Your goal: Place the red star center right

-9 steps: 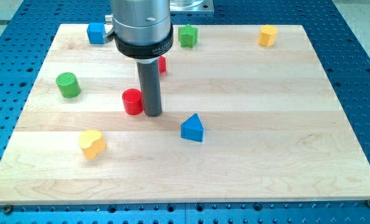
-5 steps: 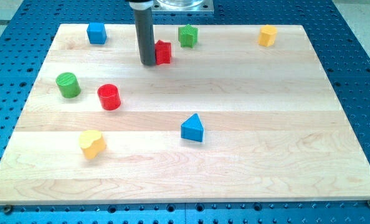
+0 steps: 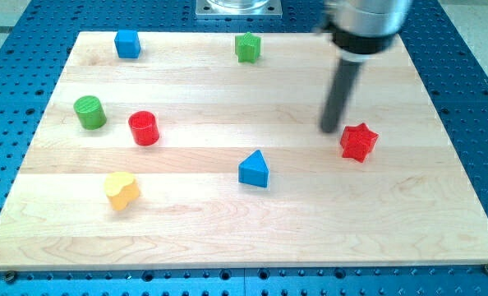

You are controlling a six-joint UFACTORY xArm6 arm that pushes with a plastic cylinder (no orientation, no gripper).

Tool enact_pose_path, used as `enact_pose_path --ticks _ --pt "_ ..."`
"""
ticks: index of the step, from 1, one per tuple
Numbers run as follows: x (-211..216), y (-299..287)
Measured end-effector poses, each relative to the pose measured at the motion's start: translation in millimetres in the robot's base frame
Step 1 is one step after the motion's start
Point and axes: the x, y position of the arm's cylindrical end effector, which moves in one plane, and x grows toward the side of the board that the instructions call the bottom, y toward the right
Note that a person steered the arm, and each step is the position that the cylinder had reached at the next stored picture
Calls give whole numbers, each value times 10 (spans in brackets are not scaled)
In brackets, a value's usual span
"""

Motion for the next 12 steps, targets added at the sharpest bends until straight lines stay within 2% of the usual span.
enact_pose_path --ticks 1,2,5,6,7,9,10,12 --pt "363 -82" --pt "600 635" --pt "640 1421" --pt "948 1729" --pt "965 2254" --pt "426 2219" --pt "411 2030" --pt "561 2122"
